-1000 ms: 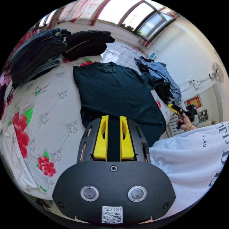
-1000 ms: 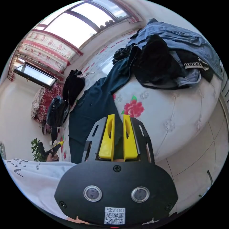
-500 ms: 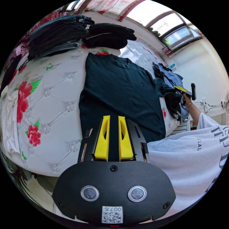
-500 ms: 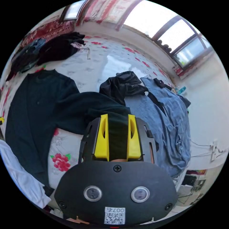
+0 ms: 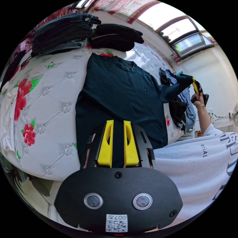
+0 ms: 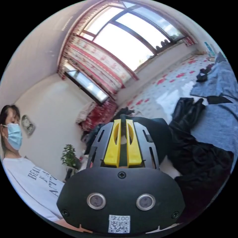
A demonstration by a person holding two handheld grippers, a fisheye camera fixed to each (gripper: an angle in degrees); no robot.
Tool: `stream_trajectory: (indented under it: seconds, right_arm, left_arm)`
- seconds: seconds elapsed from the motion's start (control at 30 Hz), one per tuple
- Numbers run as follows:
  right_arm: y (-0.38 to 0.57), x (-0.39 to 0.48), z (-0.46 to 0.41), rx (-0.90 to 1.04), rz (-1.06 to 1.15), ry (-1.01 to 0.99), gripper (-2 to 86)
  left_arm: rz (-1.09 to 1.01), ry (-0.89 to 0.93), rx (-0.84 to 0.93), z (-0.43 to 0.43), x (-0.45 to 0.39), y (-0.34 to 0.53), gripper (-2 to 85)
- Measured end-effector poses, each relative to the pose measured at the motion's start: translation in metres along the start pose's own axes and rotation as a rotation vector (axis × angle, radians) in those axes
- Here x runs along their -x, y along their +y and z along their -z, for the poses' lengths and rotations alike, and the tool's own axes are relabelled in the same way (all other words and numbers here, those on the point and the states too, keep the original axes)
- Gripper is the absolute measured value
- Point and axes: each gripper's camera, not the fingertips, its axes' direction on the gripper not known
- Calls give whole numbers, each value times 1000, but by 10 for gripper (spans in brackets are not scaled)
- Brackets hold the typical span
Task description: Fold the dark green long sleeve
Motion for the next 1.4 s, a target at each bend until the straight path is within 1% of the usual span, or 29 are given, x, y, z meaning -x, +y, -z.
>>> stream_trajectory:
  seconds: [0.07,0.1,0.17,0.2,0.27,0.3,0.37,0.4,0.47,0.53,0.6,0.67,0.83,0.93,1.0,1.03,1.07,1.1,1.17,1.23,1.27,1.33,1.4]
  right_arm:
    - [19,74,-30,84,143,-220,21]
    - [28,92,-39,115,180,-253,21]
    - [82,163,-81,260,309,-319,26]
    - [100,179,-93,300,334,-324,28]
    - [183,227,-144,466,407,-308,36]
    - [206,234,-157,504,405,-295,38]
    - [291,248,-204,705,372,-258,50]
    - [308,249,-213,766,364,-245,53]
    - [361,252,-233,969,373,-202,58]
    - [375,250,-231,1031,372,-146,57]
    - [377,242,-219,1017,344,-105,56]
    - [375,230,-197,958,299,-25,56]
    - [381,210,-155,846,178,134,57]
    - [388,205,-132,779,109,194,59]
    - [392,203,-119,736,74,223,60]
    - [394,202,-110,714,49,236,61]
    - [396,202,-102,695,27,251,62]
    - [396,202,-98,687,21,257,63]
    - [398,205,-79,659,21,312,65]
    - [399,205,-61,644,21,374,67]
    - [401,201,-47,632,10,417,68]
    - [404,191,-24,608,-34,475,70]
    - [409,176,2,581,-104,511,73]
  left_arm:
    - [-10,36,-27,2,1,0,76]
    - [-17,59,-45,3,1,1,78]
    - [-24,88,-65,5,4,5,80]
    - [-21,101,-76,6,7,9,80]
    - [-8,111,-92,7,15,17,80]
    - [6,111,-101,8,22,24,79]
    - [33,94,-103,8,34,34,77]
    - [58,61,-99,8,44,42,74]
    - [89,52,-96,10,60,54,79]
    - [120,40,-99,13,73,66,81]
    - [135,34,-117,18,86,79,81]
    - [134,44,-139,23,92,84,82]
    - [88,101,-209,27,92,73,88]
    - [18,72,-143,7,79,52,95]
    - [-69,-37,9,-31,65,40,83]
    - [-86,-79,54,-40,63,39,74]
    - [-139,-180,6,-41,57,42,55]
    - [-186,-229,27,-42,53,41,30]
    - [-206,-225,31,-34,52,41,9]
    - [-228,-218,-23,-16,54,46,2]
    - [-237,-183,-49,-5,57,50,1]
    - [-268,-89,-94,10,62,59,3]
    - [-246,-85,-93,19,69,71,25]
